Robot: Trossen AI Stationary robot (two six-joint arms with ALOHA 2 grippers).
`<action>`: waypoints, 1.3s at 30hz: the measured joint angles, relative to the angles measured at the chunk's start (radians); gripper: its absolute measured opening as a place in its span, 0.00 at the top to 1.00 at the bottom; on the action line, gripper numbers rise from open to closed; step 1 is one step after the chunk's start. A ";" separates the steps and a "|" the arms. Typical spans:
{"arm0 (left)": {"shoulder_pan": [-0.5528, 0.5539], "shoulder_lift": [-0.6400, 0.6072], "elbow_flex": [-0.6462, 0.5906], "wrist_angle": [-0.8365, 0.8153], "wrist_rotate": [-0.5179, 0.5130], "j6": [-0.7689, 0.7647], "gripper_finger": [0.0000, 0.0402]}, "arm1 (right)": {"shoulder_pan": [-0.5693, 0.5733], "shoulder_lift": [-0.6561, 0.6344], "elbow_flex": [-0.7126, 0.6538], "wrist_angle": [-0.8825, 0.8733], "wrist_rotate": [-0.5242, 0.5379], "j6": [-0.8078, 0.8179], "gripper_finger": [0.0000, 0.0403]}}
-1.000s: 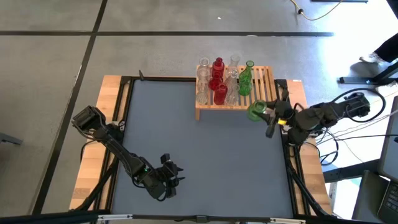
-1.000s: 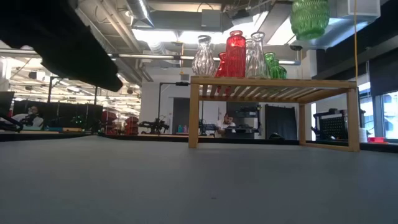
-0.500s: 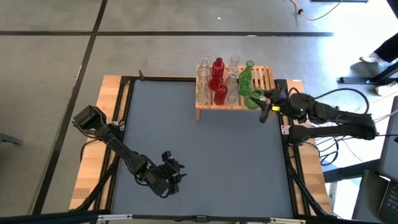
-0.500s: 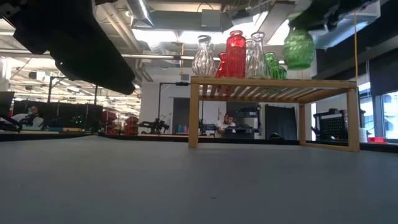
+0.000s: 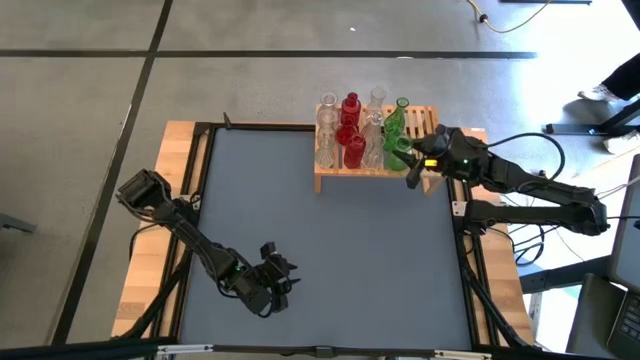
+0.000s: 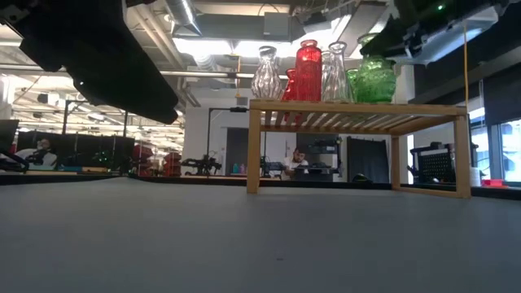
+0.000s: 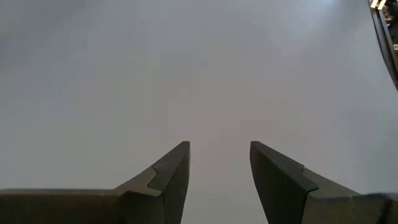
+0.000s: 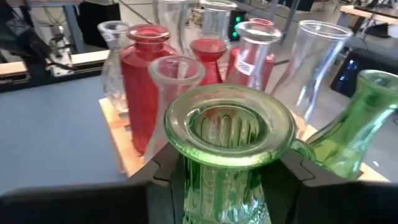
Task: Sort vases onto shelf
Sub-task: Put the green vase onto the shelf aligned with the other green transparent vase, then return to Home Position
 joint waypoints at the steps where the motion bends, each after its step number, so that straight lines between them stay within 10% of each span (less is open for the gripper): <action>1: 0.000 0.000 0.000 0.000 0.000 0.000 0.60 | 0.000 0.004 0.000 0.003 0.003 0.000 0.67; 39: 0.000 0.000 0.000 0.001 0.000 -0.008 0.60 | 0.003 0.034 0.141 -0.034 0.057 -0.104 0.41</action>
